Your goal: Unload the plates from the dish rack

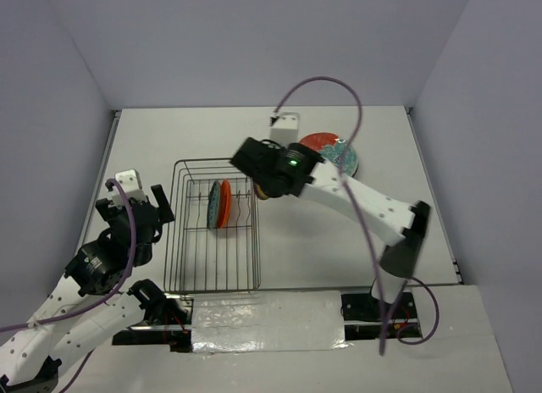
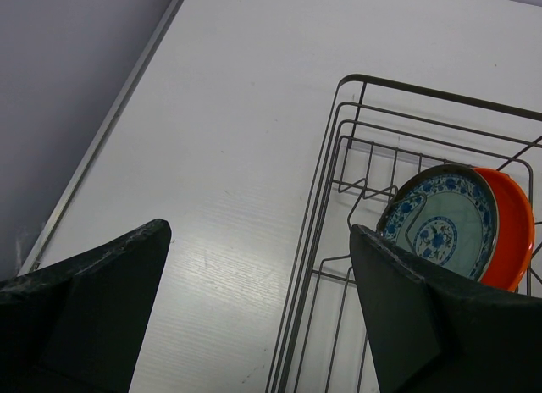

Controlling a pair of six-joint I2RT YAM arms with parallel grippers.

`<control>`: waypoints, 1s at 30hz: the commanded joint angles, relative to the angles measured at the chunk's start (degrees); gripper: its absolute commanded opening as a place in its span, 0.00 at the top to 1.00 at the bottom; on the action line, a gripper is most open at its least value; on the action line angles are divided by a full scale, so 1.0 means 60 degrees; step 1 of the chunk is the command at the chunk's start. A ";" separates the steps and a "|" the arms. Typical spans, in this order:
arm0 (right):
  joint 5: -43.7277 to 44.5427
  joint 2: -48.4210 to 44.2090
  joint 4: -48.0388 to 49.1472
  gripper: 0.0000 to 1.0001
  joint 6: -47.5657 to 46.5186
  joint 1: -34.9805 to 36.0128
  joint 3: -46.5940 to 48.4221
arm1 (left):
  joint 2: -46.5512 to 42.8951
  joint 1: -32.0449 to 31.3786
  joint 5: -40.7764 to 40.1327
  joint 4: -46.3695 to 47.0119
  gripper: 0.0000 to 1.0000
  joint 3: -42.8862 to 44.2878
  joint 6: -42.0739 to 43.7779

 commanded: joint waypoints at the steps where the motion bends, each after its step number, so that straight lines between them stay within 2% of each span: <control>1: -0.0450 -0.2569 0.1693 0.95 -0.0649 -0.0621 -0.3077 | 0.0019 0.0030 -0.0069 0.0290 0.01 -0.0018 0.0165; 2: -0.0816 -0.3794 0.2410 0.95 -0.1087 -0.1043 -0.3892 | 0.0019 0.0030 -0.0054 0.0305 0.00 -0.0018 0.0179; 3: -0.1617 -0.4400 0.3853 0.95 -0.1338 -0.1236 -0.4755 | 0.0004 0.0030 -0.0040 0.0320 0.01 -0.0018 0.0208; 4: -0.2075 -0.5001 0.4607 0.95 -0.1645 -0.1455 -0.6359 | 0.0019 0.0030 0.0004 0.0363 0.00 -0.0033 0.0252; 5: -0.2572 -0.5616 0.5368 0.95 -0.2112 -0.1718 -0.7115 | 0.0004 0.0030 0.0033 0.0393 0.00 -0.0033 0.0267; 6: -0.3099 -0.6681 0.6841 0.94 -0.2320 -0.2229 -0.7920 | 0.0004 0.0030 0.0019 0.0407 0.01 -0.0048 0.0267; 7: -0.4250 -0.7141 0.7580 0.94 -0.2771 -0.2495 -0.9407 | 0.0033 0.0030 0.0092 0.0451 0.00 -0.0048 0.0311; 9: -0.5443 -0.8209 0.9495 0.94 -0.3024 -0.3385 -1.0778 | 0.0077 0.0030 0.0151 0.0452 0.00 -0.0048 0.0326; 10: -0.6246 -0.8418 0.9797 0.95 -0.2909 -0.3666 -1.1814 | 0.0092 0.0030 0.0165 0.0466 0.00 -0.0048 0.0369; 13: -0.7303 -0.8801 1.0706 0.95 -0.2718 -0.4780 -1.3239 | 0.0092 0.0030 0.0253 0.0525 0.00 -0.0062 0.0428; 17: -0.8625 -0.8728 1.1804 0.94 -0.2630 -0.5923 -1.4357 | 0.0063 0.0044 0.0326 0.0569 0.00 -0.0092 0.0472; 20: -0.9502 -0.8392 1.2814 0.89 -0.2702 -0.6437 -1.4944 | 0.0048 0.0044 0.0385 0.0598 0.00 -0.0092 0.0516; 22: -0.9841 -0.7954 1.3051 0.84 -0.2746 -0.6613 -1.5208 | 0.0019 0.0030 0.0414 0.0627 0.00 -0.0106 0.0531; 25: -1.0049 -0.7542 1.3067 0.58 -0.2805 -0.6701 -1.5267 | 0.0004 0.0030 0.0458 0.0656 0.01 -0.0121 0.0560; 26: -1.0048 -0.7483 1.2921 0.43 -0.2834 -0.6701 -1.5267 | 0.0004 0.0030 0.0473 0.0671 0.00 -0.0121 0.0575; 28: -0.9844 -0.7512 1.2454 0.36 -0.2966 -0.6687 -1.5107 | -0.0011 0.0030 0.0473 0.0671 0.00 -0.0135 0.0589; 29: -0.9626 -0.7628 1.1567 0.32 -0.3010 -0.6658 -1.5004 | -0.0025 0.0030 0.0459 0.0642 0.00 -0.0107 0.0575; 30: -0.8623 -0.7716 1.0905 0.31 -0.2981 -0.6599 -1.4612 | -0.0025 0.0030 0.0458 0.0642 0.00 -0.0106 0.0560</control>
